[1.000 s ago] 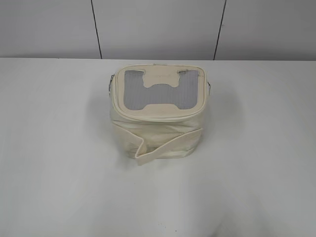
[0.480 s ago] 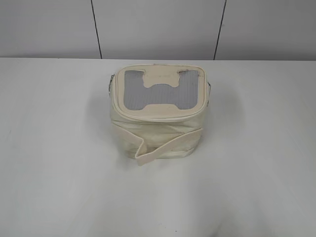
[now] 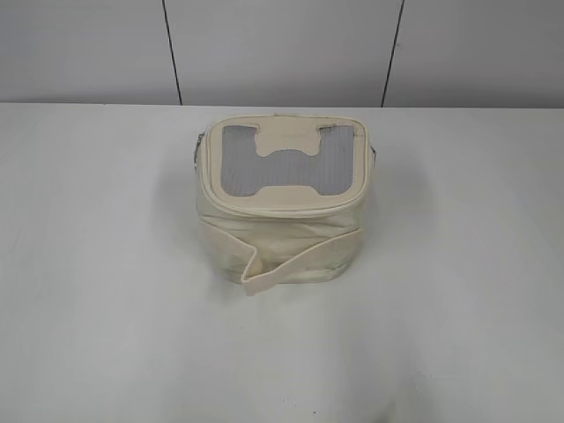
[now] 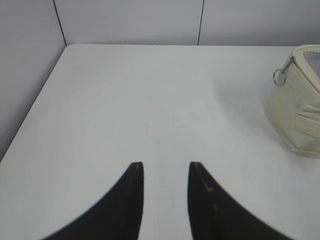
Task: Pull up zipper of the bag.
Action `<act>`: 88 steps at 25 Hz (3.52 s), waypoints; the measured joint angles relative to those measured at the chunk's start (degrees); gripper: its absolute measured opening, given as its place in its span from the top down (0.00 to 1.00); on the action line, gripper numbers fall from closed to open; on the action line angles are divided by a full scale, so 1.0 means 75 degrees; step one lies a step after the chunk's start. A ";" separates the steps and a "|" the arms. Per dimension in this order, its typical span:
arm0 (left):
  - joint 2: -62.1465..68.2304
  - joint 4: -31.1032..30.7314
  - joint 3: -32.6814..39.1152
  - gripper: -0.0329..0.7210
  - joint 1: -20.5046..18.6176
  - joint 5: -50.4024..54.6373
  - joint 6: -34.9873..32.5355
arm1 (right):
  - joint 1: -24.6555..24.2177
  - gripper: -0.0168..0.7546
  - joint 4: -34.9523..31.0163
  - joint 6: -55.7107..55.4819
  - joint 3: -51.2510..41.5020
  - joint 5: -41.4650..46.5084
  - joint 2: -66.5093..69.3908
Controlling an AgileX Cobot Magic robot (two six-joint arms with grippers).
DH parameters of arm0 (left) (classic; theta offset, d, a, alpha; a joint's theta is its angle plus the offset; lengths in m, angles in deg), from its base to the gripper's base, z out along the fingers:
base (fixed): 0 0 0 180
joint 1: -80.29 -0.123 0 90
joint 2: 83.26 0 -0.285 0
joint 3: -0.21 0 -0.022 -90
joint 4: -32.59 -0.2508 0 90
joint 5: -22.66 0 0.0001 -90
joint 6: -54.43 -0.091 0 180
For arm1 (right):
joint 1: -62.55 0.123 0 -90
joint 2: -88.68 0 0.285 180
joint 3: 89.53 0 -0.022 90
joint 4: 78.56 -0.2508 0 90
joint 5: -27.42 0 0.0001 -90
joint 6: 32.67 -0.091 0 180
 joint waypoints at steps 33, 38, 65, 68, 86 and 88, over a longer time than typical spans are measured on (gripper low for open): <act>0.0000 0.0000 0.0000 0.64 0.0000 -0.0003 0.0000 | 0.1924 0.37 -0.5602 0.7056 1.2469 0.1182 1.7794; 0.0163 0.0000 0.0000 0.64 0.0000 -0.0011 0.0000 | 0.1985 0.39 -0.5330 0.6792 1.2726 0.1215 1.8111; 1.2848 1.0145 -0.3516 0.41 -0.1258 0.0172 -1.2774 | 0.2355 0.91 -0.4758 0.6674 1.2796 0.1350 1.8230; 1.4034 1.0112 -0.4244 0.33 -0.0918 0.0091 -1.3634 | 0.2355 0.91 -0.4767 0.6669 1.2796 0.1350 1.8230; 1.5187 0.9501 -0.5135 0.31 0.0966 -0.2263 -1.5674 | 0.2335 0.91 -0.4900 0.6650 1.2796 0.1353 1.8251; 1.5179 0.9409 -0.5135 0.37 0.1068 -0.2424 -1.5745 | 0.2333 0.91 -0.4884 0.6650 1.2796 0.1353 1.8253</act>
